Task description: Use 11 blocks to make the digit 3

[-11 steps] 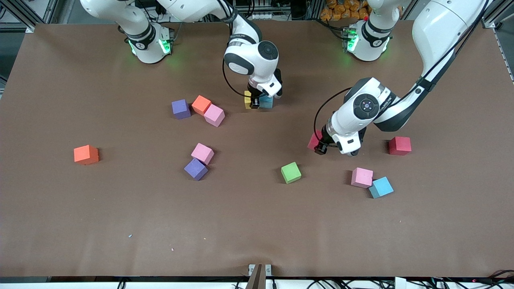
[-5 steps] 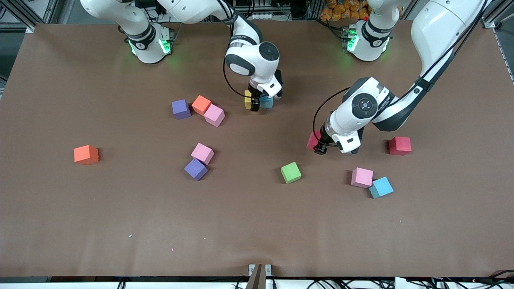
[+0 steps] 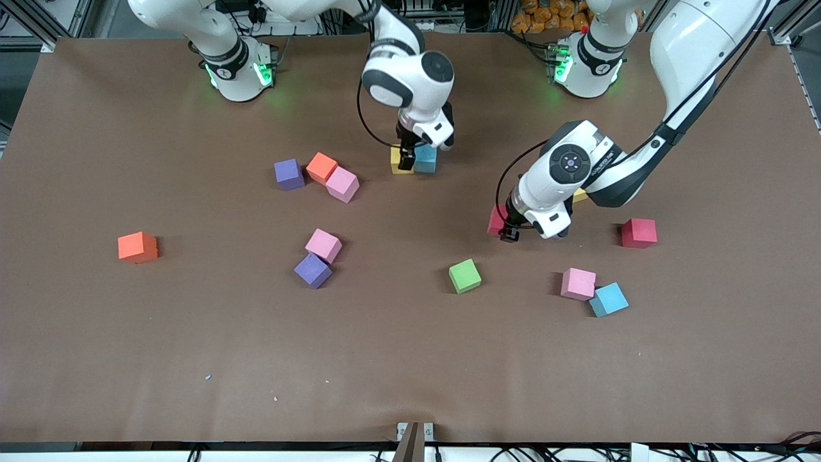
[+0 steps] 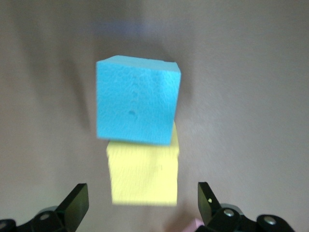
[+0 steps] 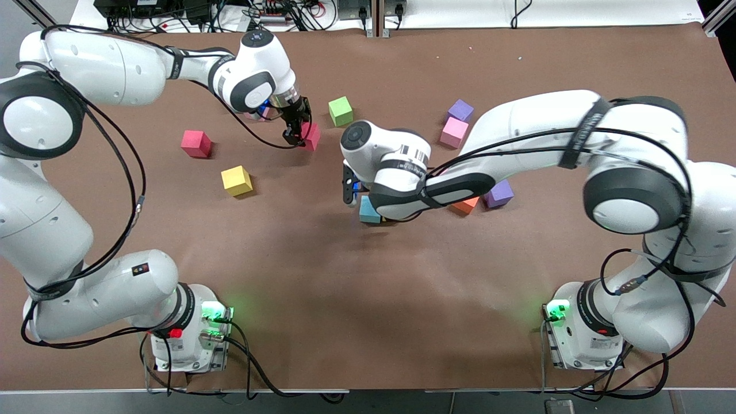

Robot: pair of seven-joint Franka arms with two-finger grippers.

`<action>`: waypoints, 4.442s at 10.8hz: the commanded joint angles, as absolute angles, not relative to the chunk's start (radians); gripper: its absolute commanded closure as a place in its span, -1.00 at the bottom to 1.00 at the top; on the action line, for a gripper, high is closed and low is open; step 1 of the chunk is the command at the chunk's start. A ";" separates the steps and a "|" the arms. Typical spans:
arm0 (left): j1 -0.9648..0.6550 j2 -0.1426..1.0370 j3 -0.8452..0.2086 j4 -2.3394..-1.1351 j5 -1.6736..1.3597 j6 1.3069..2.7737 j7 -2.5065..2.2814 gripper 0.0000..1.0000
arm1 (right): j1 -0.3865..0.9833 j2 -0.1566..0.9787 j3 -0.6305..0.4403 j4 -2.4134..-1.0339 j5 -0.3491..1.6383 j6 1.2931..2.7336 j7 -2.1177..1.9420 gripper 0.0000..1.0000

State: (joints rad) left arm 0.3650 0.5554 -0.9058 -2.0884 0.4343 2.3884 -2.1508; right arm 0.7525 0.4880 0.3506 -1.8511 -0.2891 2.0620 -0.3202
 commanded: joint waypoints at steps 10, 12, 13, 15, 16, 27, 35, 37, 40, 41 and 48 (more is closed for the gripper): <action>0.111 0.541 -0.916 -2.204 0.604 2.493 -2.753 0.57 | 0.709 0.190 0.152 -2.210 -0.173 2.371 0.251 -1.00; 0.083 0.545 -0.914 -2.215 0.606 2.503 -2.798 0.57 | 0.709 0.166 0.114 -2.237 -0.172 2.387 0.239 -1.00; 0.080 0.545 -0.914 -2.223 0.604 2.511 -2.819 0.57 | 0.709 0.143 0.106 -2.241 -0.172 2.381 0.239 -1.00; 0.057 0.545 -0.914 -2.241 0.606 2.525 -2.865 0.57 | 0.710 0.132 0.081 -2.230 -0.172 2.343 0.238 -1.00; 0.058 0.545 -0.914 -2.250 0.633 2.525 -2.896 0.57 | 0.718 0.138 0.081 -2.229 -0.175 2.324 0.194 -1.00; 0.034 0.555 -0.916 -2.295 0.779 2.560 -3.119 0.56 | 0.729 0.258 0.083 -2.230 -0.179 2.385 -0.020 -1.00; 0.025 0.574 -0.914 -2.292 0.778 2.580 -3.160 0.52 | 0.710 0.288 0.075 -2.265 -0.181 2.422 -0.103 -1.00; 0.023 0.575 -0.914 -2.290 0.778 2.582 -3.166 0.51 | 0.704 0.293 0.058 -2.296 -0.181 2.474 -0.135 -1.00; 0.020 0.575 -0.914 -2.292 0.778 2.582 -3.181 0.50 | 0.704 0.307 0.052 -2.296 -0.179 2.479 -0.150 -1.00; 0.018 0.575 -0.914 -2.292 0.778 2.582 -3.183 0.50 | 0.704 0.320 0.052 -2.298 -0.179 2.496 -0.150 -1.00; 0.003 0.586 -0.914 -2.283 0.778 2.582 -3.194 0.44 | 0.704 0.344 0.052 -2.303 -0.176 2.530 -0.152 0.93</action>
